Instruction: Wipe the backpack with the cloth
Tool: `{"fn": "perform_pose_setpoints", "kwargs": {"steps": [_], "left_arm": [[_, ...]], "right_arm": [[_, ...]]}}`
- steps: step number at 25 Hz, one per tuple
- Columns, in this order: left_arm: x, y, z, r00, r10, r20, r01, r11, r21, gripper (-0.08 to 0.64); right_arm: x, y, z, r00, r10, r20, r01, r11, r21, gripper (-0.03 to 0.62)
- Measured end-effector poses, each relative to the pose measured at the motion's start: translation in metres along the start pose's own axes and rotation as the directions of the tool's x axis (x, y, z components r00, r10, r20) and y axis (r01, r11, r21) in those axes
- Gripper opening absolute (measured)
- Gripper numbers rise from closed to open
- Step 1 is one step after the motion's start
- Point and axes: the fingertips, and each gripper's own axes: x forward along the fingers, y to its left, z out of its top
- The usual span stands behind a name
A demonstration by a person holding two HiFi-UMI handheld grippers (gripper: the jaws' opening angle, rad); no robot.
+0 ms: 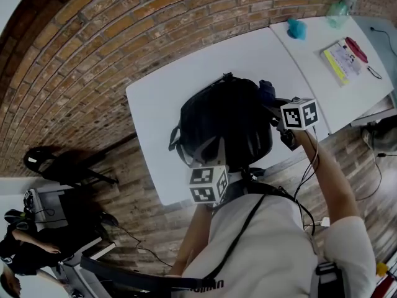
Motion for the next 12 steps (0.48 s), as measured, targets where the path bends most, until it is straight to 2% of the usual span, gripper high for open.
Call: {"fn": "perform_pose_setpoints", "kwargs": {"steps": [12], "left_arm": [[0.001,-0.003,-0.002,1.0,0.004,-0.002,-0.004,1.0,-0.001,0.003]], "right_arm": [[-0.022,0.027,-0.028,0.998,0.069,-0.005,-0.069,0.997,-0.015,0.067]]}}
